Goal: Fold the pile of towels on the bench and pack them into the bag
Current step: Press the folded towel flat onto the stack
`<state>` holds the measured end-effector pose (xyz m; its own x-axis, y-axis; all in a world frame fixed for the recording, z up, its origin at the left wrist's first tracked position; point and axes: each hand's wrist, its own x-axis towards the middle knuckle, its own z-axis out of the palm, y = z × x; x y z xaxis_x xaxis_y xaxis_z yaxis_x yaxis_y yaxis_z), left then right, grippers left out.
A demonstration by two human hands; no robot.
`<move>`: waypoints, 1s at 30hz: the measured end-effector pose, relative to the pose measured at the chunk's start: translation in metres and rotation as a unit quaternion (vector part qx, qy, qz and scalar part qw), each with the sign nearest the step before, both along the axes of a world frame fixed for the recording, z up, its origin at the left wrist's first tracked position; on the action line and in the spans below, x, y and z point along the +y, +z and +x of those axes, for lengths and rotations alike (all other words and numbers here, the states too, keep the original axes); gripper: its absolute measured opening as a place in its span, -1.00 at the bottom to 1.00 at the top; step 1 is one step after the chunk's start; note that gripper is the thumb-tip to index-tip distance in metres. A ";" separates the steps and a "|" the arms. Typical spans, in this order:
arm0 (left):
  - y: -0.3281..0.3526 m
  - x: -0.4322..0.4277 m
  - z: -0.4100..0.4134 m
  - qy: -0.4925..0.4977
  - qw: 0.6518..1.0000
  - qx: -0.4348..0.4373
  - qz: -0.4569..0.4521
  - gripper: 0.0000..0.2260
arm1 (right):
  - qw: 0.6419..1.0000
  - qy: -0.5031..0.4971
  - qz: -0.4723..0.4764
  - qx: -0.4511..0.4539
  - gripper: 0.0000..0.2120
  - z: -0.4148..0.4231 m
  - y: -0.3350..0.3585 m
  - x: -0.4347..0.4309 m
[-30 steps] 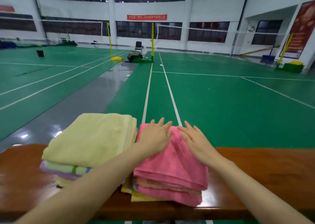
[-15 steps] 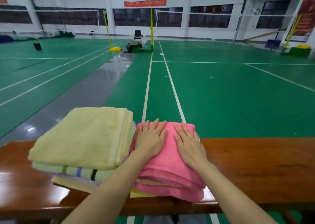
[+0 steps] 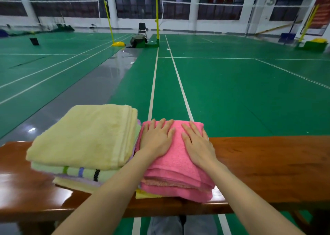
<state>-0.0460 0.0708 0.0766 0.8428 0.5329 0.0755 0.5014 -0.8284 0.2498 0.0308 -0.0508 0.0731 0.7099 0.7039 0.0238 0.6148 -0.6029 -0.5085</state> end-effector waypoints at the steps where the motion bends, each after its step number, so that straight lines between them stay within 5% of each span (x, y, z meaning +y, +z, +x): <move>1: 0.000 0.000 0.000 0.000 1.000 -0.001 0.001 -0.56 | 1.000 0.000 0.000 -0.004 -0.56 -0.001 0.000 0.000; 11: 0.020 -0.004 0.025 0.035 0.996 0.018 0.076 -0.62 | 1.000 -0.003 0.028 0.005 -0.57 0.007 -0.004 -0.001; 15: 0.036 -0.003 0.058 0.052 0.998 -0.003 0.018 -0.62 | 0.992 0.008 0.127 0.008 -0.50 0.007 -0.012 -0.006; 20: 0.013 -0.001 0.058 0.064 0.997 -0.004 0.035 -0.54 | 0.950 -0.048 0.247 0.184 -0.24 0.018 -0.017 -0.021; 25: 0.002 -0.002 0.057 0.074 0.992 -0.064 0.078 -0.57 | 0.950 -0.067 0.249 0.175 -0.43 0.062 0.005 -0.011; 30: -0.003 -0.003 0.058 0.073 0.985 -0.127 0.094 -0.58 | 0.965 0.054 0.123 0.227 -0.23 0.083 0.035 0.026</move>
<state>0.0118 0.0675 0.0737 0.6993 0.6036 0.3830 0.5599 -0.7956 0.2315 0.1135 -0.0243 0.1084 0.6088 0.7873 -0.0975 0.3473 -0.3750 -0.8595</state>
